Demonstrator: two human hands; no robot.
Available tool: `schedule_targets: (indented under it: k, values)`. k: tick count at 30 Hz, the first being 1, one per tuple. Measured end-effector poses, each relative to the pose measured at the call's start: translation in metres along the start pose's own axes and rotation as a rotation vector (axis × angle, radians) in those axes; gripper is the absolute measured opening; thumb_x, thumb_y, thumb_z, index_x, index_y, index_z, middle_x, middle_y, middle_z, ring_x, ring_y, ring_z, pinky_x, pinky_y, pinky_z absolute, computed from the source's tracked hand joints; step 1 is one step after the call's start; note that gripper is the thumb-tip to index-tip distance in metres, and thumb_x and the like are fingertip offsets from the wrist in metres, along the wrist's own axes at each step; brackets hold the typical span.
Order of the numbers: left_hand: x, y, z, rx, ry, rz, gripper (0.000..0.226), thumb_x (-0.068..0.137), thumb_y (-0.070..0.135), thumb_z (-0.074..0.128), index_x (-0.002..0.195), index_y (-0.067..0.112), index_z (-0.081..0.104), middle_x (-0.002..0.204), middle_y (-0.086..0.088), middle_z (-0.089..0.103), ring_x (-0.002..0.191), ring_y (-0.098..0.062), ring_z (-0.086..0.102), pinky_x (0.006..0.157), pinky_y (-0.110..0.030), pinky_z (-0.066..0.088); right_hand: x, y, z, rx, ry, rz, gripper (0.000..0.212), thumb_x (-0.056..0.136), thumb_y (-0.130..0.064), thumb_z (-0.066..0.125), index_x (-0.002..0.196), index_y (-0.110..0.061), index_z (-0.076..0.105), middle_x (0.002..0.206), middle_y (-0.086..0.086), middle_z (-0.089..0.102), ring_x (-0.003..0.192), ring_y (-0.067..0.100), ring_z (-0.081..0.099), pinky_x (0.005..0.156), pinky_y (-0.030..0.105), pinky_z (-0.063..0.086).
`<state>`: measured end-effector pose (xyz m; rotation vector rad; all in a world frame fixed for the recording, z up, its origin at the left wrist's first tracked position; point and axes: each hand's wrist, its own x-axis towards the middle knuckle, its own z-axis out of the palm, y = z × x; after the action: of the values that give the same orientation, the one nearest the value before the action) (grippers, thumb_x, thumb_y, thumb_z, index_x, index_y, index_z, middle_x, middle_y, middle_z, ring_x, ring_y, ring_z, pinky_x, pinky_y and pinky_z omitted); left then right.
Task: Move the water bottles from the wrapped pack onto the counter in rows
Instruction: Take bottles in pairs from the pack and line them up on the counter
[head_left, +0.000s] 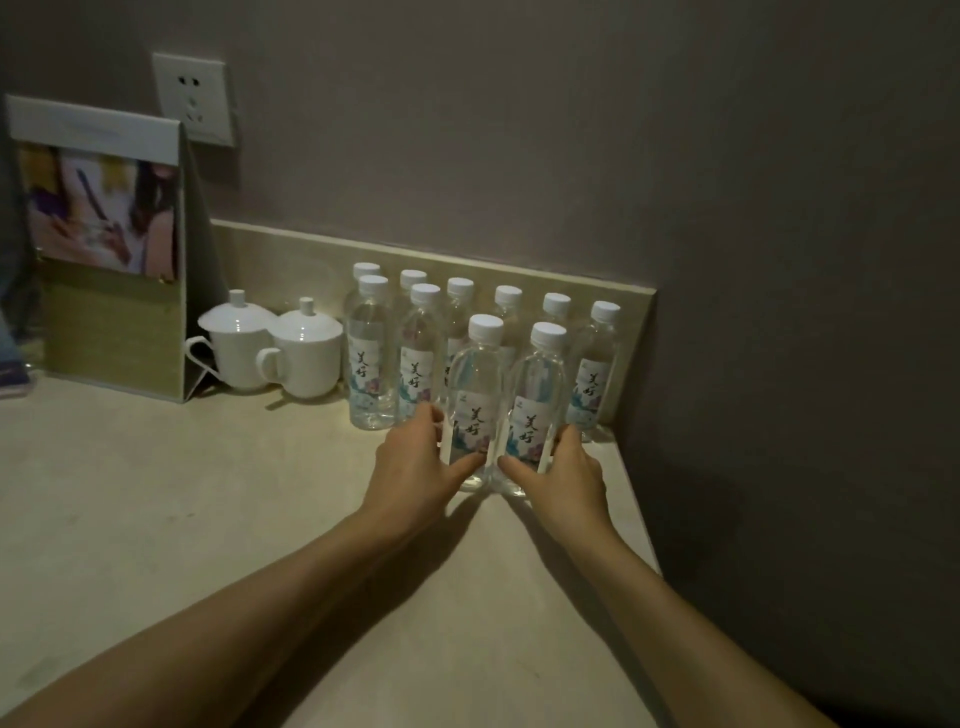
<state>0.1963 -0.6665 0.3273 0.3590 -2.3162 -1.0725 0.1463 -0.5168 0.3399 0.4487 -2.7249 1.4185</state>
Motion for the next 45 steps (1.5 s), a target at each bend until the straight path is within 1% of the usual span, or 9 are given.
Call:
schedule_targets:
  k: [4,7,11,15,24,30,36,39,45]
  values:
    - [0.016,-0.008,0.004,0.052,-0.014,0.03,0.039,0.08,0.036,0.076,0.11,0.02,0.058,0.108,0.001,0.068,0.097,-0.016,0.066,0.084,-0.037,0.058,0.011,-0.005,0.008,-0.036,0.039,0.014,0.055,0.083,-0.037,0.072,0.126,-0.017,0.044,0.129,0.007,0.06,0.117,0.028,0.06,0.094,0.05,0.053]
    - [0.024,-0.01,0.004,0.239,0.007,0.13,0.039,0.084,0.043,0.071,0.114,0.019,0.061,0.107,-0.001,0.069,0.095,-0.018,0.065,0.082,-0.035,0.057,0.02,-0.008,0.01,-0.063,0.048,0.017,0.057,0.084,-0.036,0.072,0.129,-0.013,0.044,0.131,0.009,0.059,0.119,0.029,0.058,0.096,0.044,0.052]
    - [0.034,-0.01,0.005,0.475,0.001,0.194,0.04,0.089,0.051,0.061,0.108,0.016,0.065,0.1,-0.004,0.071,0.089,-0.019,0.066,0.079,-0.032,0.057,0.028,-0.008,0.015,-0.123,0.065,0.021,0.057,0.085,-0.04,0.07,0.128,-0.012,0.045,0.129,0.008,0.06,0.119,0.028,0.058,0.09,0.038,0.05]
    - [0.04,-0.01,0.005,0.577,-0.023,0.203,0.043,0.091,0.054,0.056,0.103,0.015,0.066,0.094,-0.005,0.072,0.085,-0.021,0.067,0.076,-0.034,0.057,0.036,-0.008,0.017,-0.15,0.079,0.016,0.055,0.083,-0.043,0.071,0.122,-0.013,0.047,0.124,0.009,0.061,0.114,0.028,0.059,0.08,0.031,0.046]
    - [0.051,-0.008,0.012,0.671,-0.039,0.168,0.042,0.094,0.053,0.049,0.095,0.015,0.067,0.083,-0.003,0.068,0.075,-0.02,0.065,0.07,-0.033,0.057,0.05,-0.007,0.022,-0.23,0.082,0.001,0.064,0.084,-0.046,0.069,0.131,-0.012,0.042,0.13,0.01,0.054,0.119,0.029,0.054,0.091,0.038,0.048]
    - [0.057,-0.009,0.015,0.679,-0.039,0.175,0.041,0.096,0.051,0.047,0.097,0.014,0.066,0.078,0.0,0.053,0.071,-0.018,0.053,0.065,-0.029,0.047,0.056,-0.008,0.028,-0.262,0.101,0.02,0.068,0.085,-0.048,0.066,0.135,-0.01,0.037,0.134,0.012,0.049,0.123,0.033,0.05,0.096,0.046,0.049]
    - [0.064,-0.007,0.016,0.745,-0.052,0.213,0.044,0.098,0.049,0.045,0.096,0.011,0.068,0.086,-0.007,0.067,0.072,-0.022,0.058,0.065,-0.031,0.048,0.062,-0.009,0.03,-0.291,0.113,0.014,0.072,0.087,-0.048,0.064,0.138,-0.007,0.035,0.138,0.014,0.048,0.125,0.034,0.05,0.098,0.046,0.048]
    - [0.066,-0.007,0.016,0.757,-0.063,0.214,0.045,0.098,0.048,0.044,0.096,0.01,0.069,0.086,-0.008,0.067,0.079,-0.024,0.063,0.069,-0.033,0.05,0.065,-0.009,0.031,-0.3,0.116,0.01,0.073,0.087,-0.047,0.064,0.139,-0.006,0.035,0.139,0.016,0.048,0.125,0.034,0.05,0.097,0.044,0.047]
    - [0.067,-0.01,0.018,0.747,-0.067,0.211,0.048,0.099,0.048,0.041,0.092,0.01,0.07,0.08,-0.007,0.064,0.075,-0.025,0.061,0.068,-0.033,0.049,0.068,-0.008,0.033,-0.292,0.116,0.005,0.075,0.087,-0.047,0.064,0.141,-0.005,0.033,0.138,0.015,0.049,0.124,0.033,0.052,0.097,0.045,0.049]
